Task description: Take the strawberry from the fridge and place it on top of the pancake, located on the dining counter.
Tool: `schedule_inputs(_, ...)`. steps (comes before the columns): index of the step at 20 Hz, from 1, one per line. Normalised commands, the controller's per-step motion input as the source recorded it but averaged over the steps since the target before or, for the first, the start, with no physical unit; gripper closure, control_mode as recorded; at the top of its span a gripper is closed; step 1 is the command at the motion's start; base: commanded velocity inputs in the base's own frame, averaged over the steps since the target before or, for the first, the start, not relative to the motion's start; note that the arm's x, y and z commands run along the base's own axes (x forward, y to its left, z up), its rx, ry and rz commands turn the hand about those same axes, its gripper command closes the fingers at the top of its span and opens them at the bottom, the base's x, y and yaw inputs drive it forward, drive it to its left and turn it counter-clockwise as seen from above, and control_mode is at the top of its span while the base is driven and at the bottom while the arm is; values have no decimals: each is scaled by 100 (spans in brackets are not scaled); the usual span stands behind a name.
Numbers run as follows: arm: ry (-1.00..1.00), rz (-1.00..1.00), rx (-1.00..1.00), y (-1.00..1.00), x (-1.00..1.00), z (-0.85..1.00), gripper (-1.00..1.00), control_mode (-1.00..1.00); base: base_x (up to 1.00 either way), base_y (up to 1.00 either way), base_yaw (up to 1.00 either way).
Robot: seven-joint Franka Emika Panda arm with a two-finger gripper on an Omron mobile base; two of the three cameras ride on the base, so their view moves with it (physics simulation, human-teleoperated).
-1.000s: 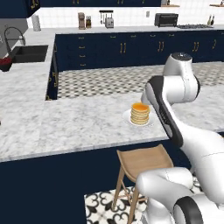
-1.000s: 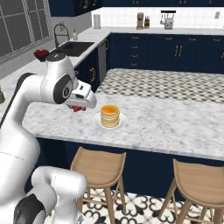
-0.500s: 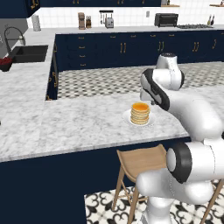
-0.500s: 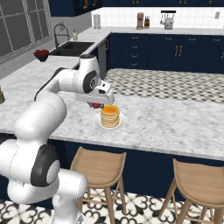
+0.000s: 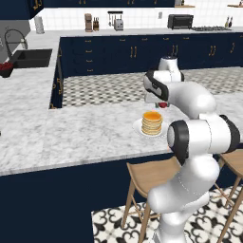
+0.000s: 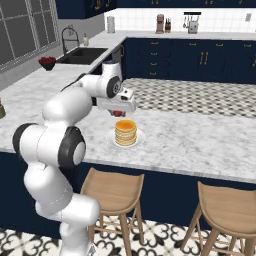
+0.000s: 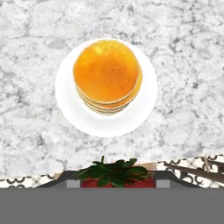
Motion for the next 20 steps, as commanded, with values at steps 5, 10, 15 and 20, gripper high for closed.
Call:
schedule_inputs(5, 0, 0, 0, 0, 74, -40, 100, -100, 0, 0, 0)
schedule_inputs(10, 10, 0, 0, -5, 57, -49, 100, -100, 0, 0, 0)
schedule_inputs(15, 14, 0, 0, 0, 60, -45, 100, -100, 0, 0, 0)
schedule_inputs(20, 13, 0, 0, -4, -6, -4, 100, -100, 0, 0, 0)
